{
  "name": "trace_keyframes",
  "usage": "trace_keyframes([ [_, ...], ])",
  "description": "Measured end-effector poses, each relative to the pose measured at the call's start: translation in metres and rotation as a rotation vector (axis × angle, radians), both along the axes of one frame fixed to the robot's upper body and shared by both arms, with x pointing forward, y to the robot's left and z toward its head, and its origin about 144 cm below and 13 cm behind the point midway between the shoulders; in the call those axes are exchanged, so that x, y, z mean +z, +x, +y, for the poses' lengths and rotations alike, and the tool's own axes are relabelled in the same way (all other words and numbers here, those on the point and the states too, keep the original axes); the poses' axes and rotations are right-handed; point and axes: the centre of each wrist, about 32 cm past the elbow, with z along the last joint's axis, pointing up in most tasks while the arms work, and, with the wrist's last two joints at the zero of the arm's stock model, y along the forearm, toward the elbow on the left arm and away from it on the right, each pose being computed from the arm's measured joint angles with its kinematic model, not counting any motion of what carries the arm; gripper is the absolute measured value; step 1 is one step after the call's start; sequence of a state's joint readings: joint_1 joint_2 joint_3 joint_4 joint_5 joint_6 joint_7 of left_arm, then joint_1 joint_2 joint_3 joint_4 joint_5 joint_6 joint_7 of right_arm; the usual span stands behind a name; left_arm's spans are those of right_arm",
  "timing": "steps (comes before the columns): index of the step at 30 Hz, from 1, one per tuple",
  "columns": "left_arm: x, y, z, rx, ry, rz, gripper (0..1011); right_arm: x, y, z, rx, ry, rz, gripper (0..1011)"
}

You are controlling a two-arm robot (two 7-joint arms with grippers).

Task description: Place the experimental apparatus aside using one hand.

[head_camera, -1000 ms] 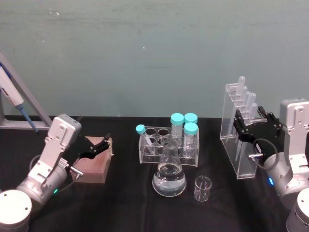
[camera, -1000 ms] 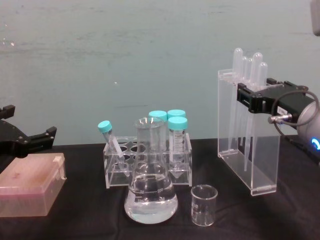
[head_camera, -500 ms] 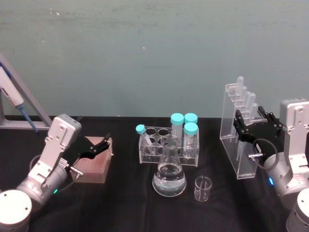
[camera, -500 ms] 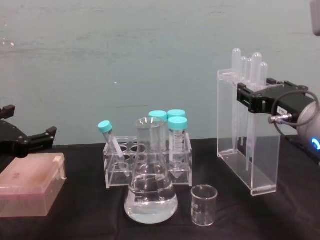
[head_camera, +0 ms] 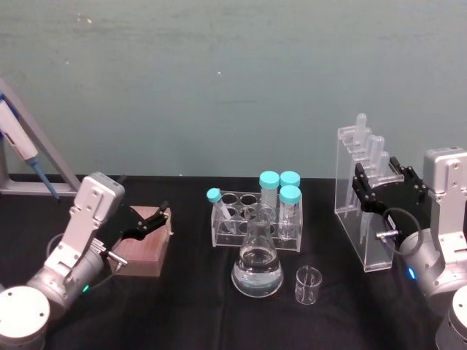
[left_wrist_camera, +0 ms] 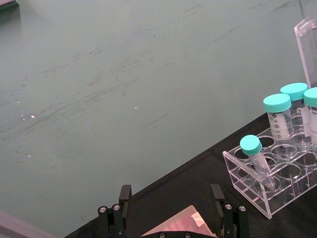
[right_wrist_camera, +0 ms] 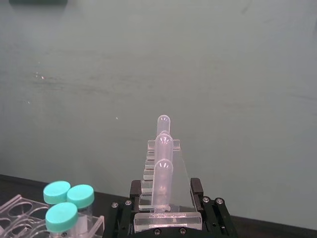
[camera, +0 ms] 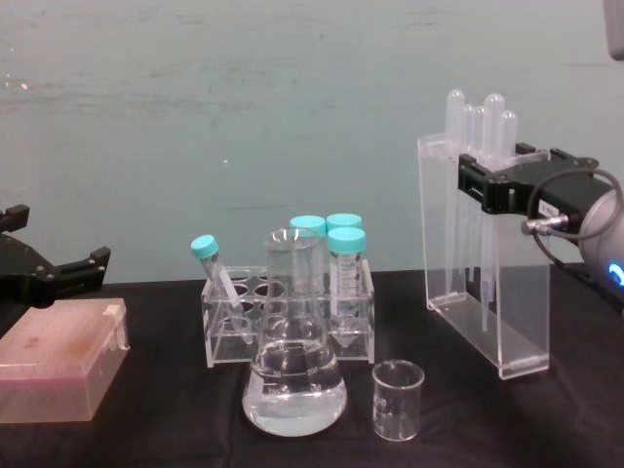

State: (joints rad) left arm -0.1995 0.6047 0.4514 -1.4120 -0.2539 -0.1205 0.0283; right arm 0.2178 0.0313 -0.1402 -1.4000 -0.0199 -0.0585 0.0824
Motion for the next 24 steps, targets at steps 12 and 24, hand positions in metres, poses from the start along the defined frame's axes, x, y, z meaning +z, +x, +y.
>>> trace_keyframes([
  [12, 0.0, 0.0, 0.0, 0.0, 0.0, 0.0, 1000, -0.0003, -0.002, -0.0015, 0.014, -0.009, -0.055, 607],
  [24, 0.0, 0.0, 0.0, 0.0, 0.0, 0.0, 1000, -0.001, -0.0013, -0.0083, 0.005, -0.016, -0.08, 607],
])
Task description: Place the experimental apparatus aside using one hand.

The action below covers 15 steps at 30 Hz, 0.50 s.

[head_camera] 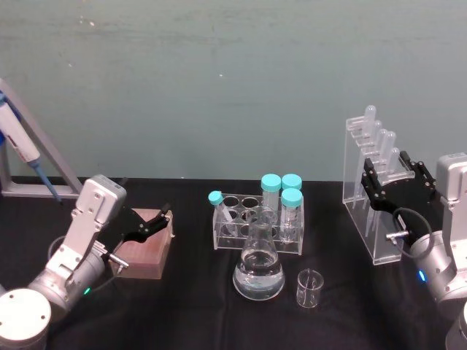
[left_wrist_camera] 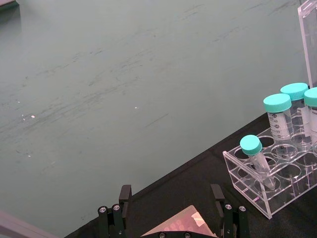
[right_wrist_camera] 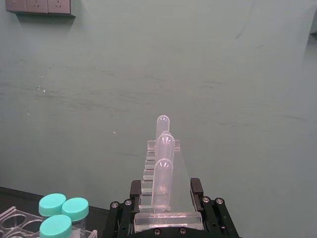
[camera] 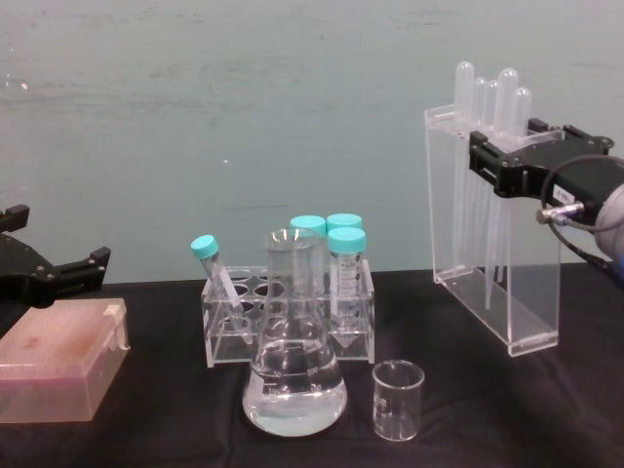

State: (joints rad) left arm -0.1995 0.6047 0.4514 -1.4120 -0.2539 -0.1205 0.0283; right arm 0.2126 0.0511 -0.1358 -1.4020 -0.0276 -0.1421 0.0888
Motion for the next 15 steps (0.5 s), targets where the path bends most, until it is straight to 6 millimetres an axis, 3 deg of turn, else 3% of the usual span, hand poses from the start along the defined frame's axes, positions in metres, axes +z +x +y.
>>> trace_keyframes([
  [15, 0.0, 0.0, 0.0, 0.0, 0.0, 0.0, 1000, -0.002, 0.005, -0.015, -0.021, 0.007, -0.02, 607],
])
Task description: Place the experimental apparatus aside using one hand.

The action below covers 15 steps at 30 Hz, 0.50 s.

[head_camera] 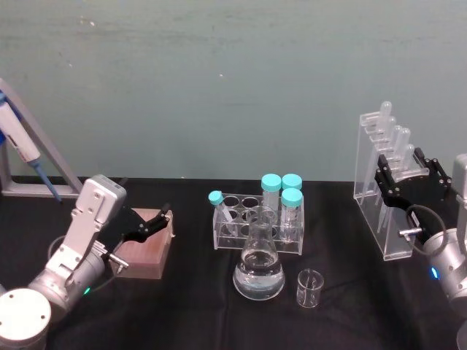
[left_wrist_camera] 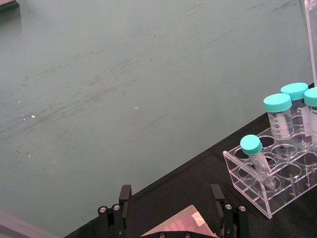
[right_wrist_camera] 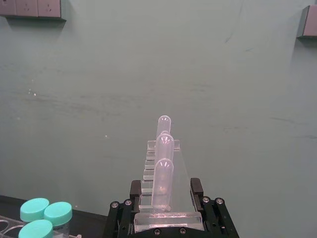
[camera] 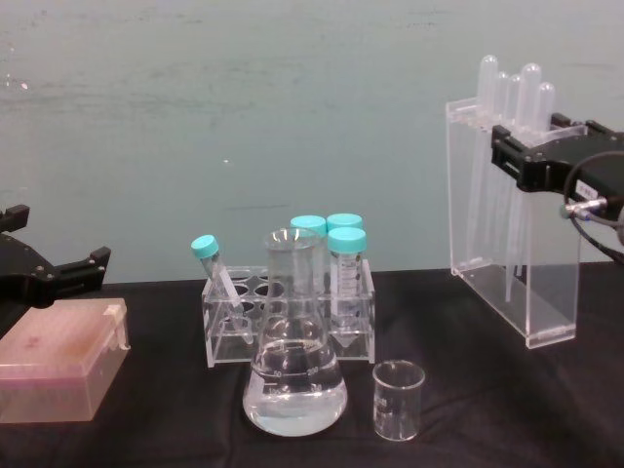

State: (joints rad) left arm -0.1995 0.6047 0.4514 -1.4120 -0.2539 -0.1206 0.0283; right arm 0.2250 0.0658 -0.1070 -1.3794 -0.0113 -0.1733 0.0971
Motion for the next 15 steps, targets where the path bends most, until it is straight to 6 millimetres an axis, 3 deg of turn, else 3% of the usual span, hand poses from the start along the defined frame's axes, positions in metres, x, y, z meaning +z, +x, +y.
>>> trace_keyframes([
  [15, 0.0, 0.0, 0.0, 0.0, 0.0, 0.0, 1000, 0.0, 0.003, -0.021, -0.032, 0.032, -0.011, 607],
])
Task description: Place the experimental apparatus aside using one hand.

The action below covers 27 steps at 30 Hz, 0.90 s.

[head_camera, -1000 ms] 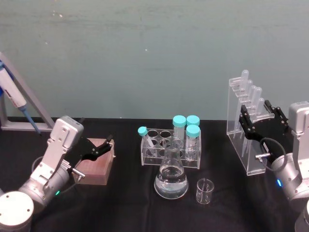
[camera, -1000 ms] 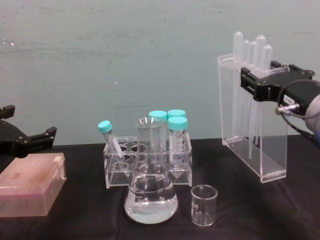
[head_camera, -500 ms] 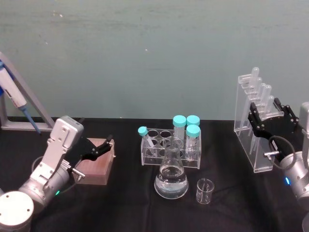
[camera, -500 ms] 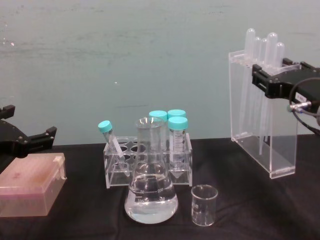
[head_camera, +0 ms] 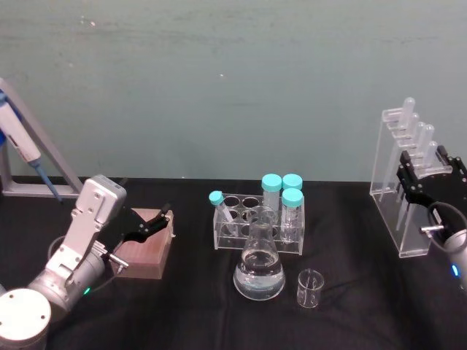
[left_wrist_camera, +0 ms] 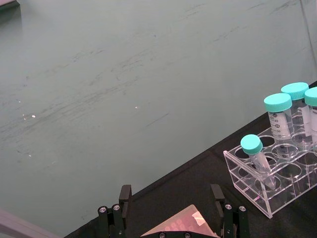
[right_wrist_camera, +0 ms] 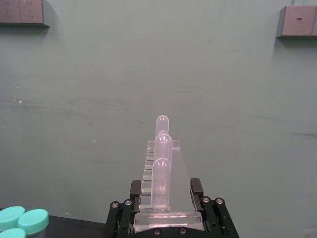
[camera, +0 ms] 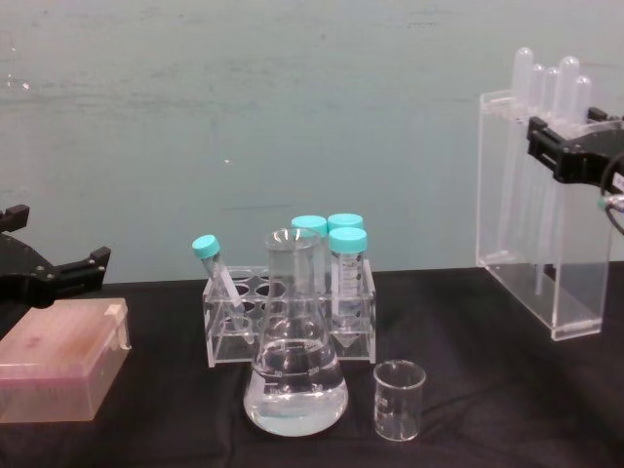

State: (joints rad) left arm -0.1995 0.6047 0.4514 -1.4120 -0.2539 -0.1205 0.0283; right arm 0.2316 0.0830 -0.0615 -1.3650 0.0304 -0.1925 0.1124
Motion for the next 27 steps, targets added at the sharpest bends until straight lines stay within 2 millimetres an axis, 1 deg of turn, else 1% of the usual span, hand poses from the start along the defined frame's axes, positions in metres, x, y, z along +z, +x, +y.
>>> trace_keyframes([
  [27, 0.0, 0.0, 0.0, 0.0, 0.0, 0.0, 1000, -0.001, -0.001, -0.046, -0.058, 0.014, 0.006, 607],
])
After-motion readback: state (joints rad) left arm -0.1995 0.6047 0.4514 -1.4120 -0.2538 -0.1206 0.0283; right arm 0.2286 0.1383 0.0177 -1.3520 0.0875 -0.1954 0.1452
